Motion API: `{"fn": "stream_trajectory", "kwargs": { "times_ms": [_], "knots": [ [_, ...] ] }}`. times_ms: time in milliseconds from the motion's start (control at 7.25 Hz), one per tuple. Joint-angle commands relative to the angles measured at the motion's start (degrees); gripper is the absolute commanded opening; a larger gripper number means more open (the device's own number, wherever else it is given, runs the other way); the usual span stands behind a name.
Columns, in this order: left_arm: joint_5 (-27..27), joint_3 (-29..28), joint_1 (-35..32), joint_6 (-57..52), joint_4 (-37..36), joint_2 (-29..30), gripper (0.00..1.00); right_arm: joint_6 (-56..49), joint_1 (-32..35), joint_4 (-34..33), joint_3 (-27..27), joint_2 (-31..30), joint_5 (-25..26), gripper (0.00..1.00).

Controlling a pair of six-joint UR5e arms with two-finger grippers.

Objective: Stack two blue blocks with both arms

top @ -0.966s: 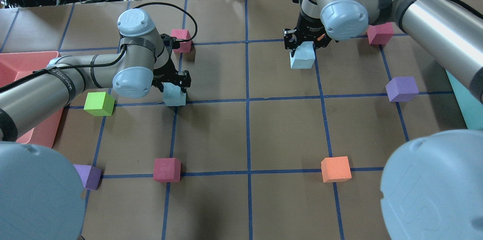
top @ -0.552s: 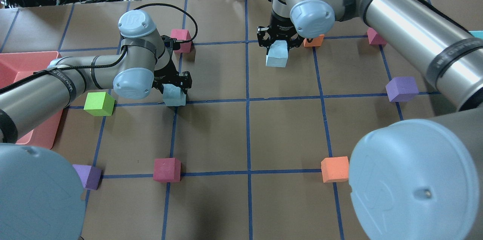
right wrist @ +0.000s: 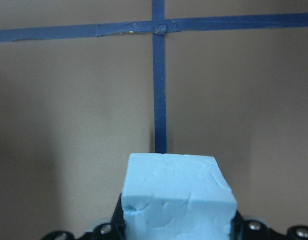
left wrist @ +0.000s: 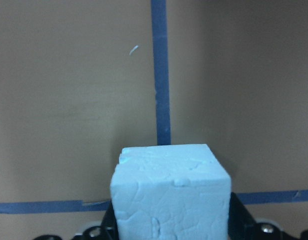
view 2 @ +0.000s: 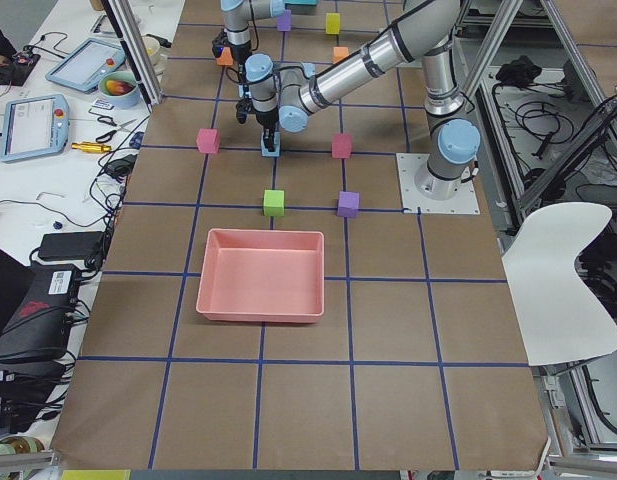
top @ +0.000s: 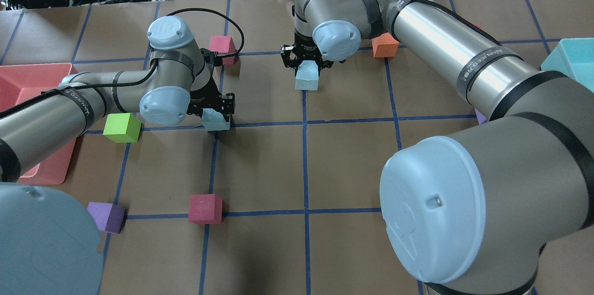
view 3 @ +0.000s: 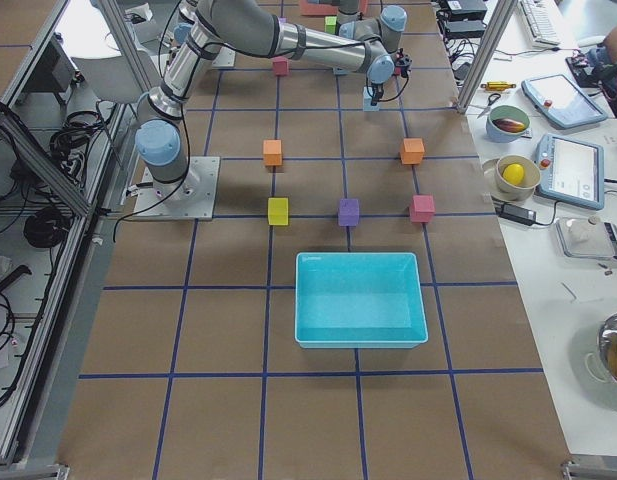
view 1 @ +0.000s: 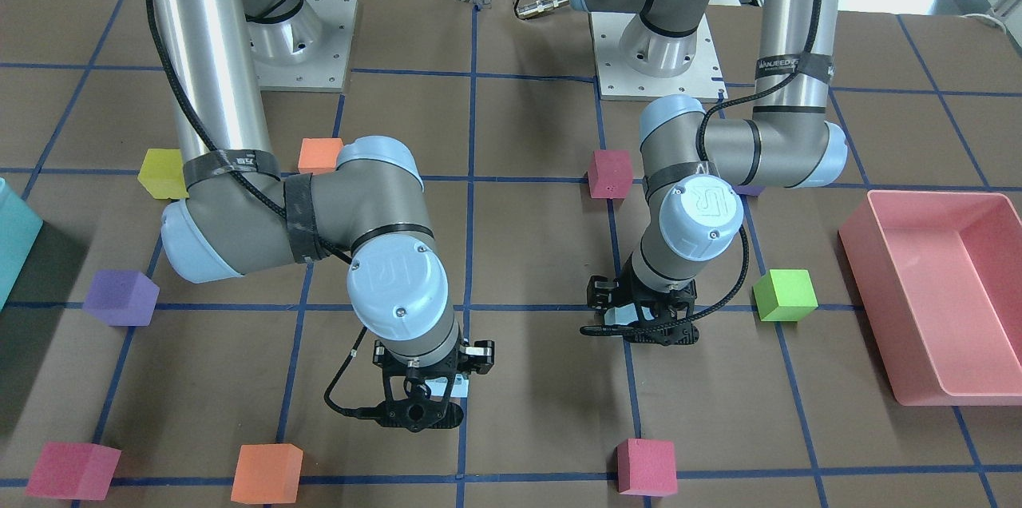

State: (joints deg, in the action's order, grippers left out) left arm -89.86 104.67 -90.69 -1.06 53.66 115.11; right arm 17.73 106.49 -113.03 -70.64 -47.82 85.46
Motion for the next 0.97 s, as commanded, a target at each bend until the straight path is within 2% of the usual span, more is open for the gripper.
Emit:
{"fn": "stream_trajectory", "kwargs": {
  "times_ms": [0,138,276,414,552,828],
  "knots": [
    [-0.2,-0.7,0.3,0.0,0.6,-0.3,0.32,-0.2,0.2,-1.3,0.1,1.3,-0.1,0.0],
    [0.0,-1.3,0.3,0.0,0.7,-0.2,0.16,-0.1,0.3,-1.4,0.1,1.7,0.0,0.19],
    [0.3,-2.2,0.3,0.1,0.7,0.0,0.12,-0.1,0.3,-1.5,-0.1,1.7,0.0,0.84],
    [0.7,-3.8,0.2,1.4,0.7,0.2,0.1,-0.3,0.3,-1.4,-0.2,1.8,0.1,1.0],
    [2.8,-5.9,0.2,3.6,0.7,0.6,0.03,0.0,0.3,-1.3,-0.2,1.7,0.1,1.0],
    [2.9,-8.0,0.1,3.1,1.7,0.9,0.05,0.0,0.1,-1.1,0.3,0.5,0.1,1.0]
  ]
}}
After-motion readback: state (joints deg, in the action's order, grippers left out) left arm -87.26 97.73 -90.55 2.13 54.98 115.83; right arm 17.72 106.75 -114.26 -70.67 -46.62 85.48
